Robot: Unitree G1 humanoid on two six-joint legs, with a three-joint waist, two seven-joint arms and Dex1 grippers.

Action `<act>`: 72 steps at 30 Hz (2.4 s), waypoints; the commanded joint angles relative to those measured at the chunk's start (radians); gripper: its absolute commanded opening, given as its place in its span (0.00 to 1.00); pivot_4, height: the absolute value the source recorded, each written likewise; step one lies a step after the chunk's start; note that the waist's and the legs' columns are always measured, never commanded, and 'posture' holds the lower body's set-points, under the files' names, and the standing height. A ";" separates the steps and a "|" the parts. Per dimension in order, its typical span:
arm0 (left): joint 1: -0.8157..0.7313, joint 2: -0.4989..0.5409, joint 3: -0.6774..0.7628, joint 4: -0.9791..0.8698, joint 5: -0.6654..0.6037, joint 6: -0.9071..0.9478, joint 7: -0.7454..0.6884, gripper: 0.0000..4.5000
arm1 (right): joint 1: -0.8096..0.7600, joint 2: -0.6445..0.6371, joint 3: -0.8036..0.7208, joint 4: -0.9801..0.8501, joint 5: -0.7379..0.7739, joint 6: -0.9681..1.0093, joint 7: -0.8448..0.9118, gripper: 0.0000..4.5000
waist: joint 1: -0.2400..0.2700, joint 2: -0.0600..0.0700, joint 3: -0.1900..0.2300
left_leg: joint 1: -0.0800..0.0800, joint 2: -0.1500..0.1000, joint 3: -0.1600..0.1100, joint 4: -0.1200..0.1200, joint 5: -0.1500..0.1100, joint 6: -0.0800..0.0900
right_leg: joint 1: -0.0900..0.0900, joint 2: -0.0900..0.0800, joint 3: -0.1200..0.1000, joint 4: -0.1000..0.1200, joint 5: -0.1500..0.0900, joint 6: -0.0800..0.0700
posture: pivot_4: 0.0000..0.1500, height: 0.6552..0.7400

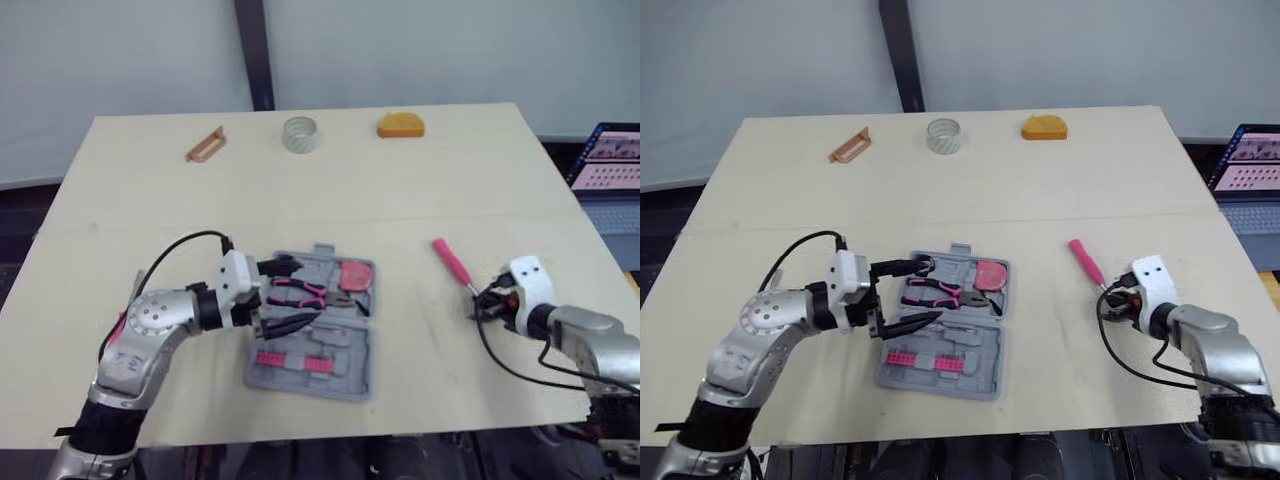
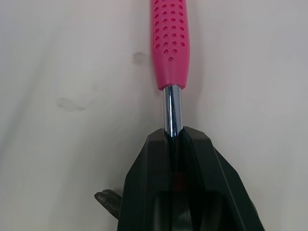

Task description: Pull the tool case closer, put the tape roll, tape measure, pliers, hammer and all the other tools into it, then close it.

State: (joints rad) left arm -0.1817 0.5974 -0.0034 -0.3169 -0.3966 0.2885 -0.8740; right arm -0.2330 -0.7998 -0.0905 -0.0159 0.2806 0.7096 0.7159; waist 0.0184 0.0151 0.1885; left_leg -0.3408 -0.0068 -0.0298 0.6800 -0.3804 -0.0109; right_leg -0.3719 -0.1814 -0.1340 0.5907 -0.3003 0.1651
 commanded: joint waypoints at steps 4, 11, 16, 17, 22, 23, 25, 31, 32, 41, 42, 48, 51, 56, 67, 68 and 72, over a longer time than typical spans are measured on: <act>0.207 0.083 0.155 -0.133 -0.045 0.011 -0.007 1.00 | -0.121 -0.117 0.108 -0.278 0.076 0.135 0.161 0.02 | -0.012 0.000 0.000 | -0.002 0.001 0.001 -0.001 0.000 0.000 | -0.003 0.001 0.001 0.000 0.000 0.000 | 1.00 1.00; 0.521 0.124 0.363 -0.228 -0.058 -0.024 -0.042 1.00 | -0.308 -0.111 0.325 -0.459 0.100 0.313 0.201 0.02 | 0.002 0.000 0.001 | -0.004 0.001 0.000 0.002 -0.001 0.000 | -0.004 0.001 0.001 -0.001 0.000 0.000 | 1.00 1.00; 0.692 0.089 0.438 -0.268 -0.054 -0.080 -0.067 1.00 | -0.409 -0.053 0.442 -0.538 0.132 0.411 0.202 0.02 | 0.007 -0.001 0.001 | -0.007 0.001 0.000 0.004 -0.002 -0.001 | -0.004 0.001 0.001 -0.002 0.001 -0.001 | 1.00 1.00; 0.719 0.082 0.439 -0.269 -0.038 -0.104 -0.070 1.00 | -0.423 -0.041 0.461 -0.550 0.135 0.429 0.196 0.02 | 0.008 -0.001 0.001 | -0.007 0.001 0.000 0.004 -0.002 -0.001 | -0.005 0.001 0.001 -0.002 0.001 -0.001 | 1.00 1.00; 0.796 0.050 0.435 -0.279 -0.016 -0.150 -0.058 1.00 | -0.504 -0.008 0.600 -0.569 0.090 0.467 0.169 0.02 | 0.005 -0.001 0.001 | -0.008 0.001 -0.001 0.004 -0.002 -0.001 | -0.005 0.001 0.001 -0.002 0.001 -0.001 | 1.00 1.00; 0.801 0.045 0.432 -0.284 -0.017 -0.150 -0.052 1.00 | -0.523 0.004 0.619 -0.570 0.088 0.484 0.162 0.02 | 0.005 -0.001 0.001 | -0.008 0.001 -0.001 0.004 -0.002 -0.001 | -0.005 0.001 0.001 -0.002 0.001 -0.001 | 1.00 1.00; 0.811 0.035 0.422 -0.295 -0.015 -0.150 -0.040 1.00 | -0.548 0.022 0.650 -0.580 0.088 0.511 0.153 0.02 | 0.006 -0.001 0.001 | -0.008 0.001 -0.001 0.004 -0.002 -0.001 | -0.006 0.001 0.001 -0.001 0.001 -0.001 | 1.00 1.00; 0.831 0.019 0.406 -0.319 -0.013 -0.142 -0.011 1.00 | -0.585 0.038 0.749 -0.619 0.078 0.563 0.133 0.02 | 0.002 -0.001 0.000 | -0.010 0.001 -0.001 0.004 -0.002 0.000 | -0.008 0.001 0.001 -0.001 0.001 -0.001 | 1.00 1.00; 0.834 0.018 0.406 -0.320 -0.013 -0.141 -0.009 1.00 | -0.590 0.035 0.763 -0.619 0.072 0.564 0.130 0.02 | 0.003 -0.001 0.000 | -0.010 0.001 -0.001 0.004 -0.002 0.000 | -0.009 0.001 0.001 -0.001 0.001 -0.001 | 1.00 1.00; 0.835 0.020 0.408 -0.322 -0.016 -0.136 0.008 1.00 | -0.639 0.078 0.825 -0.595 0.052 0.605 0.087 0.02 | 0.001 -0.001 0.000 | -0.011 0.001 0.000 0.005 -0.002 0.000 | -0.011 0.002 0.001 0.000 0.001 -0.001 | 1.00 1.00; 0.835 0.021 0.408 -0.323 -0.016 -0.136 0.009 1.00 | -0.643 0.087 0.829 -0.592 0.051 0.612 0.081 0.02 | 0.001 -0.001 0.000 | -0.011 0.001 0.000 0.005 -0.002 0.000 | -0.011 0.002 0.002 0.000 0.001 -0.001 | 1.00 1.00; 0.839 0.021 0.415 -0.327 -0.017 -0.136 0.013 1.00 | -0.646 0.111 0.849 -0.590 0.045 0.633 0.052 0.02 | 0.000 -0.001 0.000 | -0.011 0.001 0.000 0.005 -0.002 0.000 | -0.011 0.002 0.002 0.000 0.001 -0.001 | 1.00 1.00; 0.839 0.019 0.417 -0.326 -0.016 -0.139 0.015 1.00 | -0.643 0.117 0.857 -0.589 0.046 0.634 0.042 0.02 | 0.000 -0.001 0.000 | -0.011 0.001 0.000 0.005 -0.002 -0.001 | -0.011 0.002 0.002 0.000 0.001 -0.001 | 1.00 1.00; 0.840 0.013 0.418 -0.325 -0.022 -0.139 0.020 1.00 | -0.642 0.138 0.866 -0.578 0.046 0.638 0.023 0.02 | -0.002 -0.001 0.000 | -0.011 0.001 0.000 0.005 -0.002 0.000 | -0.012 0.002 0.002 0.000 0.001 -0.001 | 1.00 1.00; 0.831 0.015 0.419 -0.327 -0.027 -0.126 0.028 1.00 | -0.637 0.157 0.881 -0.550 0.042 0.618 0.011 0.02 | -0.007 -0.001 0.000 | -0.011 0.001 0.000 0.005 -0.002 0.000 | -0.012 0.002 0.002 0.001 0.001 -0.001 | 1.00 1.00; 0.830 0.015 0.418 -0.328 -0.026 -0.124 0.029 1.00 | -0.635 0.159 0.882 -0.549 0.043 0.616 0.011 0.02 | -0.008 -0.001 0.000 | -0.012 0.001 0.000 0.005 -0.002 -0.001 | -0.012 0.002 0.002 0.001 0.001 -0.001 | 1.00 1.00; 0.827 0.017 0.418 -0.328 -0.027 -0.121 0.031 1.00 | -0.630 0.165 0.886 -0.547 0.042 0.607 0.009 0.02 | -0.009 -0.001 0.000 | -0.011 0.001 0.001 0.005 -0.002 0.000 | -0.012 0.002 0.002 0.001 0.001 -0.001 | 1.00 1.00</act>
State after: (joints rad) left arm 0.6408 0.6115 0.3996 -0.6151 -0.4119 0.1715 -0.8433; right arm -0.8574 -0.6415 0.7932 -0.5456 0.3315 1.3321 0.7353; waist 0.0094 0.0139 0.1887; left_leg -0.3523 -0.0056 -0.0292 0.6847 -0.3827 -0.0114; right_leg -0.3840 -0.1797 -0.1320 0.5916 -0.2994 0.1644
